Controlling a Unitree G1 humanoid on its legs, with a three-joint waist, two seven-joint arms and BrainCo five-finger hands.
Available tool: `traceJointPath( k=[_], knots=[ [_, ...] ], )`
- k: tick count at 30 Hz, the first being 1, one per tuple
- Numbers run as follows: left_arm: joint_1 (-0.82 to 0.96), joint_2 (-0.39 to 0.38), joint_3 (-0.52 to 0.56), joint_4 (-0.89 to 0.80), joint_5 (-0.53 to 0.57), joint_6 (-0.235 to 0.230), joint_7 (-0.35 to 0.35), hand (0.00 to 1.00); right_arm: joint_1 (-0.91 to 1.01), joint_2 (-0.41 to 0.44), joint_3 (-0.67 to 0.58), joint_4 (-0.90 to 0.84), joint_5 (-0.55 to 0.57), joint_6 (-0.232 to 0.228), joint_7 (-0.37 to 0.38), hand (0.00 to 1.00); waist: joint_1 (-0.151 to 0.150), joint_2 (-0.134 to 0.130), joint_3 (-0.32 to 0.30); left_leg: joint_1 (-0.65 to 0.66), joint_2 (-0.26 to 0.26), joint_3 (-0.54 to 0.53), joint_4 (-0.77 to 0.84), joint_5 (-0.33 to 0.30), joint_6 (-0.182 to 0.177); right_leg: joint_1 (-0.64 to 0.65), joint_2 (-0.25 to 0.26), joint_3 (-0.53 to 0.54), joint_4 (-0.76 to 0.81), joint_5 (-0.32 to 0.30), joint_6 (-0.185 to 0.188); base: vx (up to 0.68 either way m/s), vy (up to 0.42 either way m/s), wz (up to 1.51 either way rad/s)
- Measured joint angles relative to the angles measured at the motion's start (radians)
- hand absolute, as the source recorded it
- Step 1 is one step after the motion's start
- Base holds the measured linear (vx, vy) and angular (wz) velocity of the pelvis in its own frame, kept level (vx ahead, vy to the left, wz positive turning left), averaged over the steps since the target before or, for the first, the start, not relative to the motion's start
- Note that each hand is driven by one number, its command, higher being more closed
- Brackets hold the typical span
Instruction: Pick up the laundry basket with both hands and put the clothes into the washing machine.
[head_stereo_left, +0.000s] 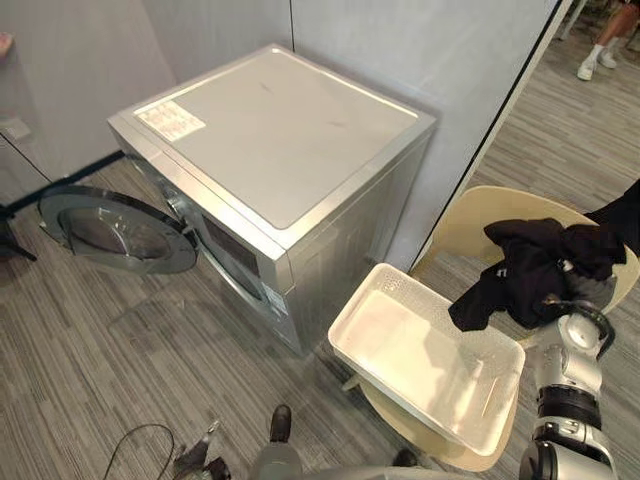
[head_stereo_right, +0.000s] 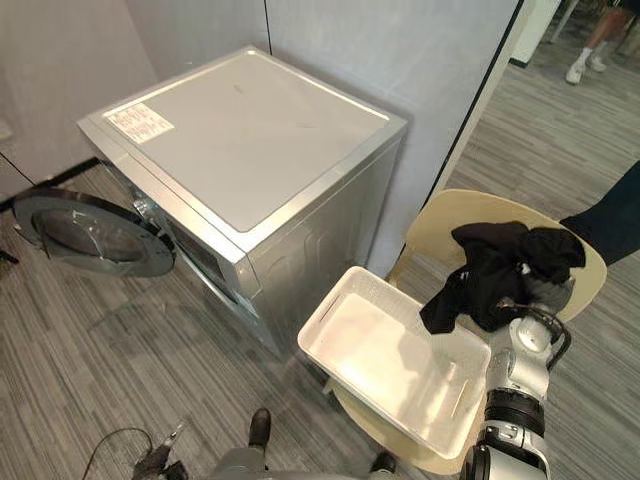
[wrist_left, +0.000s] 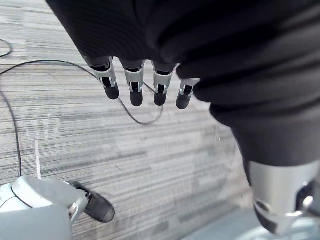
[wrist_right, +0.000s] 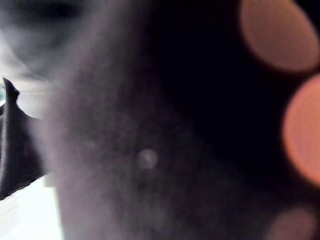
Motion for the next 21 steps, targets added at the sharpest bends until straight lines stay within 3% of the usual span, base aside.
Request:
traceJointPath(
  k=[2,4,9,12,14,18,21],
  knots=[
    [0.001,0.008,0.114,-0.009,-0.02,0.015,0.014,0.0,-0.007,0.0,0.005,-0.089,-0.01,-0.003,0.0,1.0,0.002,-0.001,-0.027,0.008,0.001,0.002,0.0,-0.008,-0.006,0.013,0.008,0.008,-0.038,0.019,-0.001,-0.01,-0.002,-0.16],
    [0.006,0.011,0.174,-0.132,-0.073,0.023,0.054,0.0,-0.03,-0.002,0.013,-0.177,-0.024,-0.015,0.0,1.0,0.002,-0.004,-0.047,0.02,0.002,0.012,0.0,-0.016,-0.01,0.029,0.015,0.021,-0.073,0.039,-0.003,0.0,-0.007,-0.19],
    [-0.022,0.047,0.123,-0.726,-0.028,-0.026,0.181,0.0,-0.074,-0.031,0.073,-0.292,-0.09,-0.066,0.003,1.0,0.0,-0.003,-0.08,0.038,-0.001,0.039,0.0,-0.027,-0.01,0.037,0.013,0.047,-0.087,0.047,-0.006,0.0,0.002,-0.14],
    [-0.103,0.091,-0.002,-1.03,0.062,-0.061,0.257,0.0,-0.087,-0.037,0.112,-0.337,-0.09,-0.086,0.003,1.0,-0.006,0.01,-0.093,0.058,-0.005,0.045,0.0,-0.023,-0.005,0.053,0.009,0.05,-0.086,0.051,-0.002,0.0,0.0,-0.02],
    [-0.162,0.108,-0.188,-1.186,0.168,-0.093,0.277,0.0,-0.116,-0.04,0.177,-0.361,-0.088,-0.086,0.011,1.0,-0.024,0.036,-0.104,0.064,-0.011,0.045,0.0,-0.023,-0.004,0.06,0.004,0.05,-0.086,0.05,-0.001,-0.01,0.003,0.02],
    [-0.288,0.123,-0.498,-1.255,0.241,-0.146,0.245,0.0,-0.173,-0.042,0.272,-0.368,-0.067,-0.09,0.048,1.0,-0.032,0.066,-0.123,0.075,-0.011,0.065,0.0,-0.025,-0.002,0.058,0.003,0.076,-0.086,0.055,0.002,0.0,-0.001,-0.17],
    [-0.372,0.121,-0.726,-1.256,0.253,-0.18,0.157,0.0,-0.199,-0.022,0.349,-0.405,-0.047,-0.092,0.056,1.0,-0.056,0.07,-0.122,0.091,-0.008,0.087,0.0,-0.026,-0.001,0.056,0.004,0.102,-0.084,0.056,0.001,0.0,-0.011,-0.23]
  ],
)
